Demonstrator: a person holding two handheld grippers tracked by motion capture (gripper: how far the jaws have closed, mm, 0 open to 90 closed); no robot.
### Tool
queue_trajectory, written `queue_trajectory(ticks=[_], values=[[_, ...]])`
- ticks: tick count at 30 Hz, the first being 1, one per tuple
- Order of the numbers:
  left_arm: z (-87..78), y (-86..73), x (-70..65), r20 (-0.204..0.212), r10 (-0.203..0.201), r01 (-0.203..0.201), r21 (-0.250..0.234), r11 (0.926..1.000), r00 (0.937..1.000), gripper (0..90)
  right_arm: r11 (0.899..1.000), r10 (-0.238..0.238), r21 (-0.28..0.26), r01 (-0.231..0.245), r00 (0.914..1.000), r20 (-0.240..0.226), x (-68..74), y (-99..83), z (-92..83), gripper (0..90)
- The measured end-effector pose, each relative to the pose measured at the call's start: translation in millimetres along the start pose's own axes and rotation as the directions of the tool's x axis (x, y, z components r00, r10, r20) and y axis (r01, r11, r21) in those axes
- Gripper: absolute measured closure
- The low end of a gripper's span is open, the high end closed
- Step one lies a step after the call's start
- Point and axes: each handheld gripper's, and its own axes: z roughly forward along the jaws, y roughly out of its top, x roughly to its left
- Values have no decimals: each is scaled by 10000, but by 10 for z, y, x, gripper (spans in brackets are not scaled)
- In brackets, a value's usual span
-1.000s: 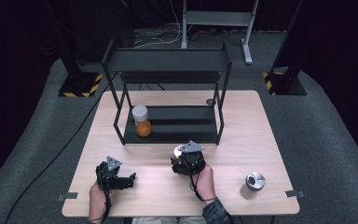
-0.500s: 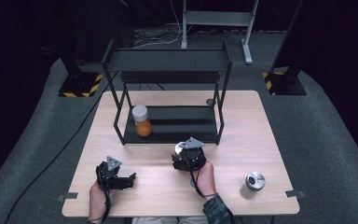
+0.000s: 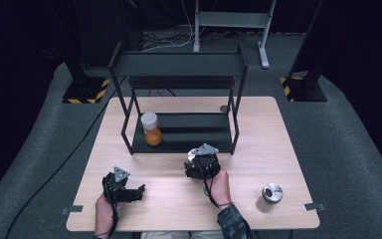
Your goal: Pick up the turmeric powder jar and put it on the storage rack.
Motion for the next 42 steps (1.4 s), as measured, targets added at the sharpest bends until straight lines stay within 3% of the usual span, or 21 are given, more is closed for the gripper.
queue_trajectory(ticks=[42], values=[[-1,-2,-3,-10,16,-16,-12,10000,10000,6,9995,-317,44,316,9993,187,-94,332,88,304]])
